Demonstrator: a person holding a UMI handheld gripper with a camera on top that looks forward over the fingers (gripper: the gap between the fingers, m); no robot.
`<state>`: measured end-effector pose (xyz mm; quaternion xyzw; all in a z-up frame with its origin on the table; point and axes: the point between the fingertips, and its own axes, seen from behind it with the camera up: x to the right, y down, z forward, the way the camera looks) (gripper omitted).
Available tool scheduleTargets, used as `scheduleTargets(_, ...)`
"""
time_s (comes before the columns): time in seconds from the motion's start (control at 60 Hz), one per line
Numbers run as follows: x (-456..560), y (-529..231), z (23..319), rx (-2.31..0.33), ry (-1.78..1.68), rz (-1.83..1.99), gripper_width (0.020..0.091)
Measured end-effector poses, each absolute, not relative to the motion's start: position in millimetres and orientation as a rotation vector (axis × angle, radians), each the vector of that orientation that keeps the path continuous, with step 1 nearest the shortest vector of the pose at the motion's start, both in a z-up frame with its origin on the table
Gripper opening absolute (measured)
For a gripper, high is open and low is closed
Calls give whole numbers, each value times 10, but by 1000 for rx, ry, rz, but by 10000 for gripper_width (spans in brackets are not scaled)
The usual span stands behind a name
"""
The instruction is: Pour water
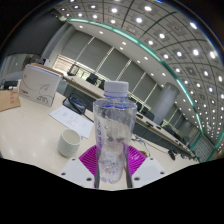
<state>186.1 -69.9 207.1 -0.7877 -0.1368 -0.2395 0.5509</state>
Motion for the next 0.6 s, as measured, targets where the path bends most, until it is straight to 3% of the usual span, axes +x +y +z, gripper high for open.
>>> scheduleTargets(0.15,2175,-219,2228,-1782,-589,-870,363)
scheduleTargets(0.45,2265,614,1872,-1439,-1266,-1395,366)
scheduleTargets(0.6,2256,811,1791,-1266,-1436,-1555,365)
